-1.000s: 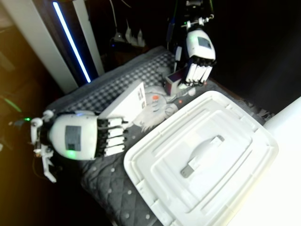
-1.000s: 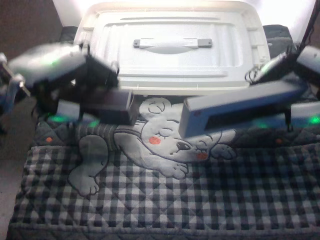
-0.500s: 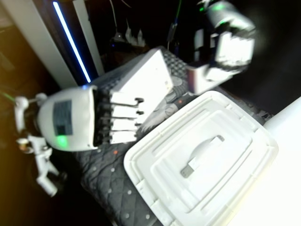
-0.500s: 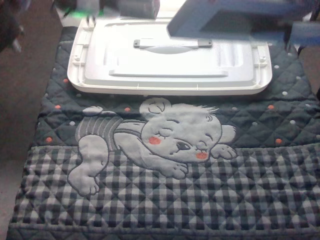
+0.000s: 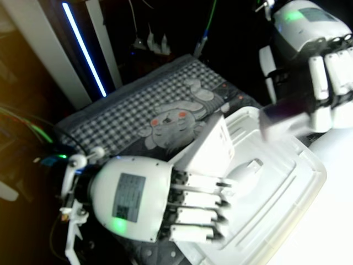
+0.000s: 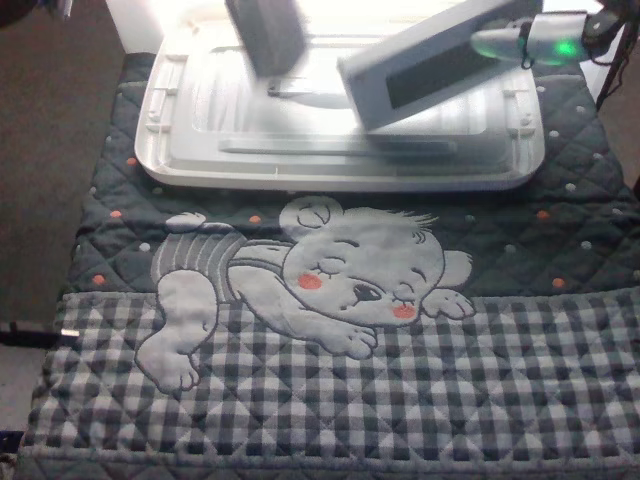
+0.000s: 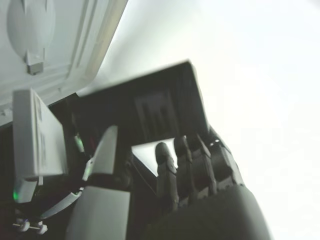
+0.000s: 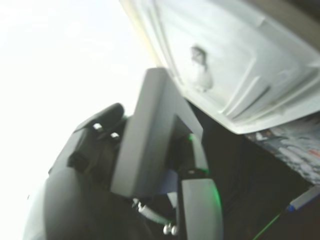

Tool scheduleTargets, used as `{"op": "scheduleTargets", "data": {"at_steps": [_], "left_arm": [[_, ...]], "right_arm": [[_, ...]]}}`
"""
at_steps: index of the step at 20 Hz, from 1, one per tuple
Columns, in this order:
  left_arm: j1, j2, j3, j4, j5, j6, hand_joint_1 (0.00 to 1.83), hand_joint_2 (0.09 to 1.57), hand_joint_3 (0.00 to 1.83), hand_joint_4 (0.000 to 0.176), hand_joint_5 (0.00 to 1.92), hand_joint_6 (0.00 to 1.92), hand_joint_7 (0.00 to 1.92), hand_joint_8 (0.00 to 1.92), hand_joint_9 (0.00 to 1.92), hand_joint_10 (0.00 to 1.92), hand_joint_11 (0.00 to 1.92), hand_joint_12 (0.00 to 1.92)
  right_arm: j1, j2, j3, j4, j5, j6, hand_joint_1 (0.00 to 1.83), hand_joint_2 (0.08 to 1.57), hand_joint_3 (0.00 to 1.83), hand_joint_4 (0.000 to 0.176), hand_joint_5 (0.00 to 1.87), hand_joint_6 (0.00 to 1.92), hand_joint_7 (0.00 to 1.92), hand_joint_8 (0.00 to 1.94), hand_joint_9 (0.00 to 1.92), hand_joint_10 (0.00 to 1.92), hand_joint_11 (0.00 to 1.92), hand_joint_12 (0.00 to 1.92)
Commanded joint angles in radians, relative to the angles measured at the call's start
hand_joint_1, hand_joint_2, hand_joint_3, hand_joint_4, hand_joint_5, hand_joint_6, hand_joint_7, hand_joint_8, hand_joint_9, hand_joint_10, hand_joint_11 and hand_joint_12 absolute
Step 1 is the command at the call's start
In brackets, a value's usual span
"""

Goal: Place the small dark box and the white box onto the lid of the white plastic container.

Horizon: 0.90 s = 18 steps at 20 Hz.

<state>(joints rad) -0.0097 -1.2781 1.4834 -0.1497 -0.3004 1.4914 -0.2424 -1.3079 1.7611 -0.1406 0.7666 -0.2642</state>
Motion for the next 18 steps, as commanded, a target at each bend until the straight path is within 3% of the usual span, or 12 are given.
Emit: {"op": "scheduleTargets", "data": {"at_steps": [1, 7, 9, 10, 11, 12, 14, 15, 16, 17, 18], "left_arm": [[-0.016, 0.011, 0.003, 0.005, -0.117, 0.005, 1.14, 0.98, 0.0, 0.176, 0.0, 0.0, 0.0, 0.0, 0.0, 0.0, 0.0, 0.0], [0.018, 0.019, -0.022, -0.023, -0.156, 0.004, 1.23, 0.99, 0.0, 0.176, 0.03, 0.01, 0.0, 0.0, 0.0, 0.0, 0.0, 0.0], [0.041, 0.033, -0.047, -0.023, -0.195, 0.004, 1.21, 1.0, 0.0, 0.176, 0.02, 0.0, 0.0, 0.0, 0.0, 0.0, 0.0, 0.0], [0.054, 0.048, -0.069, -0.014, -0.221, 0.005, 1.2, 1.0, 0.0, 0.176, 0.02, 0.0, 0.0, 0.0, 0.0, 0.0, 0.0, 0.0], [0.07, 0.07, -0.103, -0.003, -0.255, 0.005, 1.18, 1.01, 0.0, 0.176, 0.0, 0.0, 0.0, 0.0, 0.0, 0.0, 0.0, 0.0], [0.088, 0.092, -0.135, 0.001, -0.297, 0.004, 1.2, 0.99, 0.0, 0.176, 0.03, 0.01, 0.0, 0.0, 0.0, 0.0, 0.01, 0.0], [0.13, 0.133, -0.206, 0.015, -0.398, -0.001, 1.18, 0.97, 0.0, 0.161, 0.02, 0.01, 0.0, 0.0, 0.0, 0.0, 0.0, 0.0], [0.149, 0.146, -0.226, 0.025, -0.435, -0.013, 1.13, 0.98, 0.0, 0.136, 0.0, 0.0, 0.0, 0.0, 0.0, 0.0, 0.0, 0.0], [0.176, 0.168, -0.252, 0.038, -0.491, -0.048, 1.09, 1.0, 0.0, 0.109, 0.0, 0.0, 0.0, 0.0, 0.0, 0.0, 0.0, 0.0], [0.199, 0.187, -0.271, 0.054, -0.539, -0.094, 1.06, 1.0, 0.01, 0.119, 0.0, 0.0, 0.0, 0.0, 0.0, 0.0, 0.0, 0.0], [0.225, 0.201, -0.28, 0.073, -0.58, -0.147, 1.13, 0.96, 0.0, 0.117, 0.03, 0.01, 0.0, 0.0, 0.0, 0.0, 0.0, 0.0]], "right_arm": [[0.01, 0.014, 0.007, 0.028, 0.114, 0.005, 1.06, 1.02, 0.0, 0.175, 0.0, 0.0, 0.0, 0.0, 0.0, 0.0, 0.0, 0.0], [0.01, 0.014, -0.007, -0.022, 0.103, 0.01, 1.11, 0.99, 0.0, 0.176, 0.0, 0.0, 0.0, 0.0, 0.0, 0.0, 0.02, 0.02], [0.01, 0.015, -0.018, -0.098, 0.104, 0.049, 1.08, 0.98, 0.0, 0.176, 0.0, 0.0, 0.0, 0.0, 0.0, 0.0, 0.01, 0.02], [0.01, 0.015, -0.033, -0.141, 0.105, 0.062, 1.06, 0.99, 0.0, 0.176, 0.0, 0.0, 0.0, 0.0, 0.0, 0.0, 0.09, 0.05], [0.01, 0.016, -0.052, -0.164, 0.11, 0.061, 1.03, 0.98, 0.02, 0.176, 0.0, 0.0, 0.0, 0.0, 0.0, 0.0, 0.02, 0.22], [0.01, 0.028, -0.069, -0.17, 0.128, 0.065, 1.03, 0.97, 0.01, 0.137, 0.0, 0.0, 0.0, 0.0, 0.0, 0.0, 0.0, 0.12], [0.01, 0.082, -0.122, -0.17, 0.196, 0.069, 0.99, 0.94, 0.0, 0.083, 0.0, 0.0, 0.0, 0.0, 0.0, 0.0, 0.0, 0.0], [0.009, 0.095, -0.14, -0.171, 0.215, 0.069, 0.93, 0.91, 0.0, 0.08, 0.0, 0.0, 0.0, 0.0, 0.0, 0.0, 0.0, 0.0], [0.004, 0.118, -0.173, -0.171, 0.253, 0.069, 0.89, 0.9, 0.0, 0.059, 0.0, 0.0, 0.0, 0.0, 0.0, 0.0, 0.0, 0.0], [-0.007, 0.13, -0.191, -0.171, 0.28, 0.069, 0.88, 0.88, 0.0, 0.062, 0.0, 0.0, 0.0, 0.0, 0.0, 0.0, 0.0, 0.0], [-0.018, 0.142, -0.209, -0.171, 0.304, 0.069, 0.9, 0.87, 0.0, 0.107, 0.0, 0.0, 0.0, 0.0, 0.0, 0.0, 0.0, 0.0]]}}
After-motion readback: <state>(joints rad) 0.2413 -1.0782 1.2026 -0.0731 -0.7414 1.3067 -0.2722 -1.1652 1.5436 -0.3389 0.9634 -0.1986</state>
